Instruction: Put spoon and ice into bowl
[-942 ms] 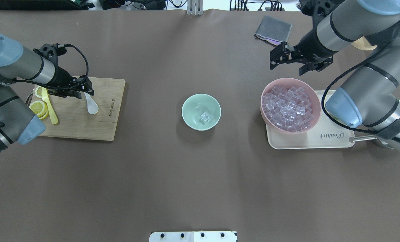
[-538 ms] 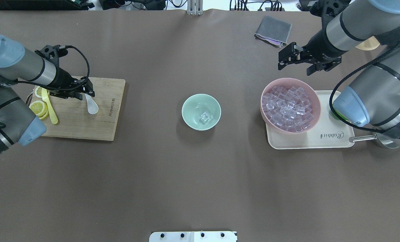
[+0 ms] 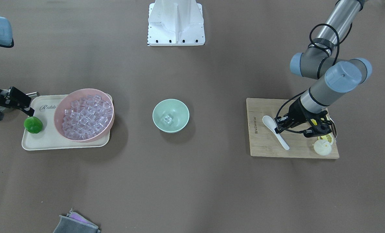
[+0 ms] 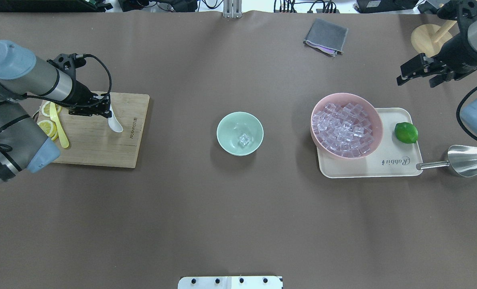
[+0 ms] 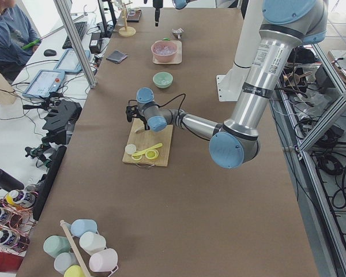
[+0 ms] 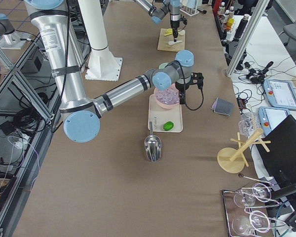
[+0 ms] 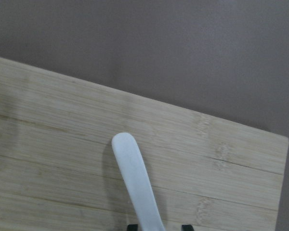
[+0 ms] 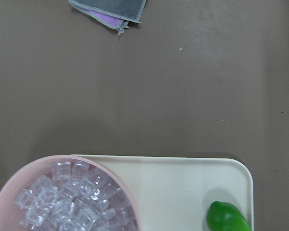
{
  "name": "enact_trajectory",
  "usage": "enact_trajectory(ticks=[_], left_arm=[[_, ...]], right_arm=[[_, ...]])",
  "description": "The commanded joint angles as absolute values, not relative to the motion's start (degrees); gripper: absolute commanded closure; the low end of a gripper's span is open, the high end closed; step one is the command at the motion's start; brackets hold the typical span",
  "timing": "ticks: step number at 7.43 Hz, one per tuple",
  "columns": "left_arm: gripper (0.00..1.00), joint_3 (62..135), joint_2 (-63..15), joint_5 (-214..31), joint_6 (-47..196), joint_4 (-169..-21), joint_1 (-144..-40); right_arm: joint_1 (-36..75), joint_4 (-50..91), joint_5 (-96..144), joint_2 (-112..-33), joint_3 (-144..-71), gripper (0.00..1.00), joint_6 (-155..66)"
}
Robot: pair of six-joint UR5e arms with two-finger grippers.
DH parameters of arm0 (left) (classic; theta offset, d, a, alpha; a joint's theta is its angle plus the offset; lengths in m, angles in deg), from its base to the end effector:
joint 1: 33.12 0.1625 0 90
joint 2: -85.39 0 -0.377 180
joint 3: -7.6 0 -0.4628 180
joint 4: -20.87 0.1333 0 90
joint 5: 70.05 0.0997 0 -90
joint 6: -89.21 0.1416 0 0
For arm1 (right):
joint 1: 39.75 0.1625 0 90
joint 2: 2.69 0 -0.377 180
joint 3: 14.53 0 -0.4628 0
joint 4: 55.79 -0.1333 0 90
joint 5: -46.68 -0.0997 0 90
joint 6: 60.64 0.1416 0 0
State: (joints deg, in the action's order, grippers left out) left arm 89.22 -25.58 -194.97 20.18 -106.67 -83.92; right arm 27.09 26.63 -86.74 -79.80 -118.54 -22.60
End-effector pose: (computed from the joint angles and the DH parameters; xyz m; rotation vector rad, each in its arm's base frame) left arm 0.4270 -0.6062 0.4116 0.0349 1.0188 -0.2084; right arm -0.2176 -0.6000 0.3490 0.1186 -0.9213 0.0128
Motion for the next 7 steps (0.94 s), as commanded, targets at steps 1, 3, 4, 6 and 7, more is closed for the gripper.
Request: enact_trajectory(ticks=[1,3,4,6,7], left_arm=[[1.0,89.25,-27.02,-195.03,20.31,-105.08,-83.92],[1.0,89.77,-31.03,-195.47,19.87,-104.91,-84.0],[1.0,89.86,-35.07,-195.56,18.82,-103.34,-83.83],[1.0,89.61,-43.15,-195.04,16.53,-102.36,-80.43],[1.0,89.08,-47.28,-194.34,14.44,-101.22,-77.88]], right_arm=[[30.64,26.74,-89.45,-81.78,-117.98,0.0,-27.23],[32.66,26.74,-90.34,-83.01,-117.72,0.0,-29.34],[34.24,26.74,-91.39,-84.32,-117.63,0.0,-32.4],[36.88,26.65,-91.48,-86.61,-117.98,0.0,-35.05],[38.63,26.74,-91.66,-88.36,-117.63,0.0,-39.5]])
